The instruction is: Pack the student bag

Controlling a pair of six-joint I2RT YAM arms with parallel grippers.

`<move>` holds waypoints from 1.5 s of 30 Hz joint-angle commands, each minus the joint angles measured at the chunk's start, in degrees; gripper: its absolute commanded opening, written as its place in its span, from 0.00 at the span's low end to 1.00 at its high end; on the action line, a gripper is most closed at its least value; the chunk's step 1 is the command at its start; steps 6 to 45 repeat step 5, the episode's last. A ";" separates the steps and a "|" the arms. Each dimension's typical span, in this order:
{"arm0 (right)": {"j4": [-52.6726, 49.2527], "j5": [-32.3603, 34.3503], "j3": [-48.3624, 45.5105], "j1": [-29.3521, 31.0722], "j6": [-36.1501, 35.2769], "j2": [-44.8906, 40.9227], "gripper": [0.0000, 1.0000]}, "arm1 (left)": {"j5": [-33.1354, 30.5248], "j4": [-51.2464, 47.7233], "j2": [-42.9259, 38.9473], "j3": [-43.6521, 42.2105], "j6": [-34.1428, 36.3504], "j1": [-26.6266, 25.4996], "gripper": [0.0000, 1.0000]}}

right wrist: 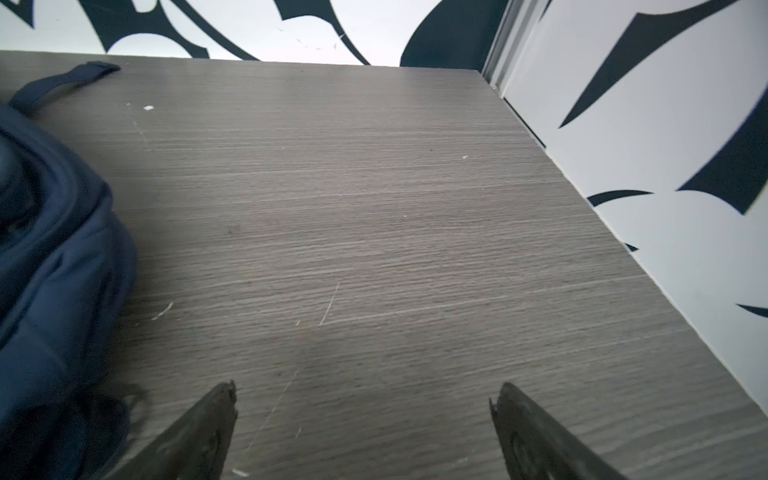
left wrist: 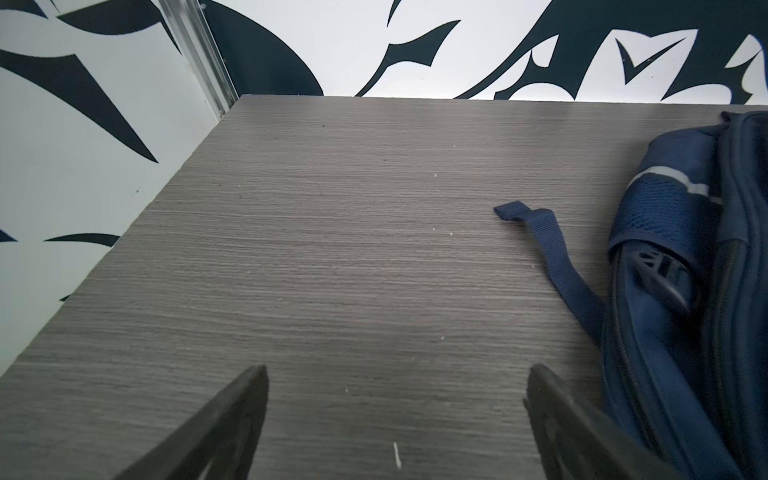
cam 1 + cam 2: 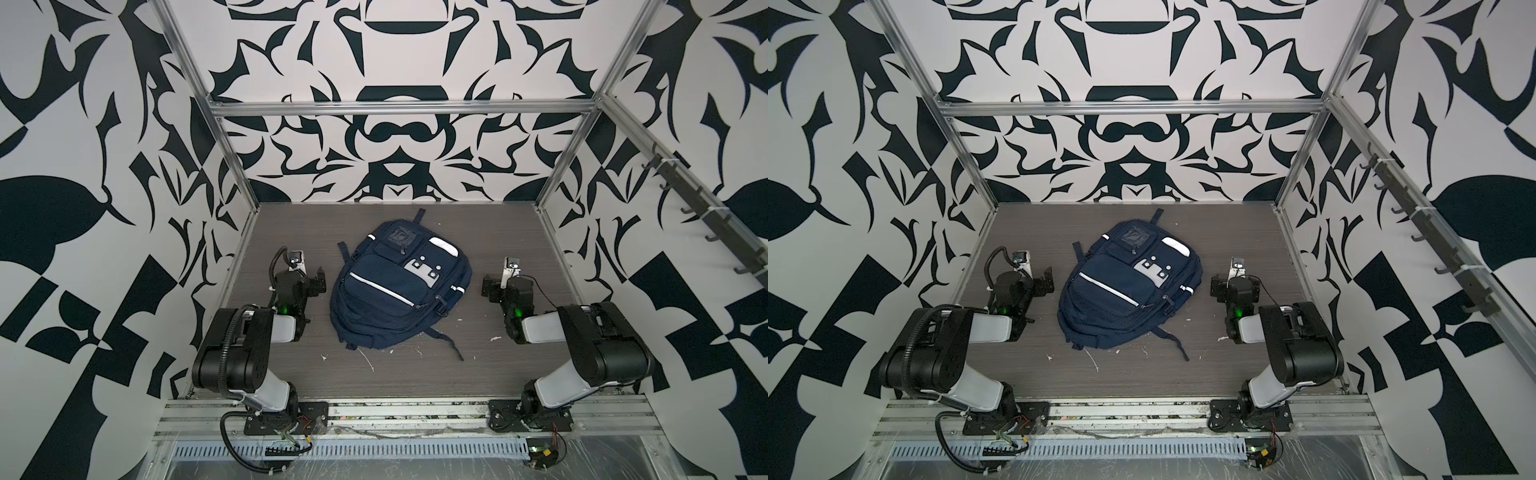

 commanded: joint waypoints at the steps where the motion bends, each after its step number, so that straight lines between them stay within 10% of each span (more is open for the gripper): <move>1: 1.20 -1.98 1.63 -0.10 -1.27 -0.50 1.00 | 0.38 2.21 0.58 -0.84 0.13 0.26 0.99; 45: 1.30 -1.99 1.43 -0.10 -1.40 -0.74 1.00 | 0.45 2.26 0.59 -0.87 0.12 0.26 0.99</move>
